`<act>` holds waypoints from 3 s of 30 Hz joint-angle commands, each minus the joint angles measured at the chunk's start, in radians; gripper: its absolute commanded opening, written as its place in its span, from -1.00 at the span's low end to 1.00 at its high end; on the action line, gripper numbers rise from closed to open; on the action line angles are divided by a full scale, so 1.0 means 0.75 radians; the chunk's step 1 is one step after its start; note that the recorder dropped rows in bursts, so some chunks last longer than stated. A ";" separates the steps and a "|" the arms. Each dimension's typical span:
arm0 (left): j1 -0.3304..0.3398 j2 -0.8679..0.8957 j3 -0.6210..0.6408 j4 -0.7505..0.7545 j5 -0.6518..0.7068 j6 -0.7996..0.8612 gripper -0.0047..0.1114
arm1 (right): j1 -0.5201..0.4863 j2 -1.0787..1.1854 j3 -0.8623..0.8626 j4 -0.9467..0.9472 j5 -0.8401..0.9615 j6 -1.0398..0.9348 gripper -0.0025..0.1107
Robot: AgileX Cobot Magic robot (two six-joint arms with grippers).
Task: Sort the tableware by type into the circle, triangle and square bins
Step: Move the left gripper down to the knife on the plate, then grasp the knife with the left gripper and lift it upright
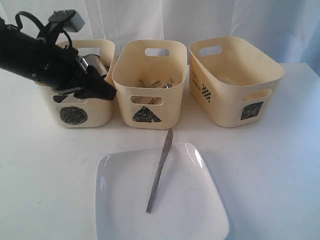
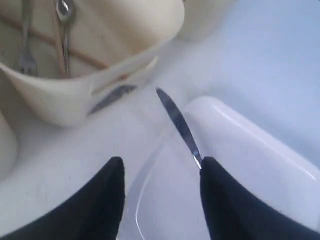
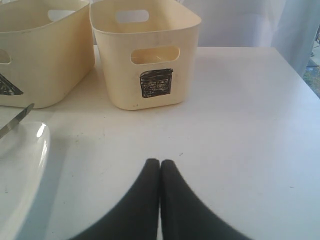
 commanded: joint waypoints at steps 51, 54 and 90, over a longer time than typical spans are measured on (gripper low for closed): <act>-0.451 0.438 0.128 -0.248 -0.420 0.093 0.12 | -0.009 -0.005 0.008 -0.009 -0.012 0.007 -0.96; -0.451 0.467 0.095 -0.278 -0.400 0.093 0.12 | -0.009 -0.005 0.008 -0.009 -0.012 0.007 -0.96; -0.519 0.566 0.073 -0.297 -0.460 0.067 -0.92 | -0.009 -0.005 0.008 -0.009 -0.012 0.007 -0.96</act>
